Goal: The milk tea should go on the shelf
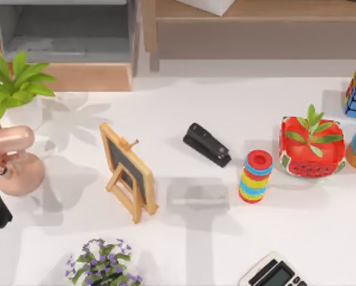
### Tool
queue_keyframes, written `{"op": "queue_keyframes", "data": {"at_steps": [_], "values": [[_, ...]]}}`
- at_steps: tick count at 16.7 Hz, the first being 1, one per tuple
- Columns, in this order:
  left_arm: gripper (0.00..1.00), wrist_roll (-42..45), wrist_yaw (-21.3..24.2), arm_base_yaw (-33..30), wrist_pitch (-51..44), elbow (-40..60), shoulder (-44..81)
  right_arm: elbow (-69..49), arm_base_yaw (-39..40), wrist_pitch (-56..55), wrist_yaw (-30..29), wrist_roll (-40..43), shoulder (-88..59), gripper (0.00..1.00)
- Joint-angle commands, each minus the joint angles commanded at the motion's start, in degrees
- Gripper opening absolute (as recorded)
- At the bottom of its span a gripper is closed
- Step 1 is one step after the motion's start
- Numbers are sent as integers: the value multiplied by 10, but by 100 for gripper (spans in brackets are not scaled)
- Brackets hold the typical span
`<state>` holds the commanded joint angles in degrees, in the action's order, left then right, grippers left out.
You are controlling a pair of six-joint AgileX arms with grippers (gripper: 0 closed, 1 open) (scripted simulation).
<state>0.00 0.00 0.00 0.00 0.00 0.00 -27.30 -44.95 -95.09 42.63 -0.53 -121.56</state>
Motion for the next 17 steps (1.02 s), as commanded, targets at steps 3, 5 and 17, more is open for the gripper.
{"op": "queue_keyframes", "data": {"at_steps": [3, 5, 17], "values": [[100, 0, 0, 0, 0, 0, 0, 0, 0, 0, 0, 0, 0, 100], [100, 0, 0, 0, 0, 0, 0, 0, 4, 2, -3, 0, 1, 100], [100, 0, 0, 0, 0, 0, 0, -151, 94, 108, -95, 2, -45, 100]]}}
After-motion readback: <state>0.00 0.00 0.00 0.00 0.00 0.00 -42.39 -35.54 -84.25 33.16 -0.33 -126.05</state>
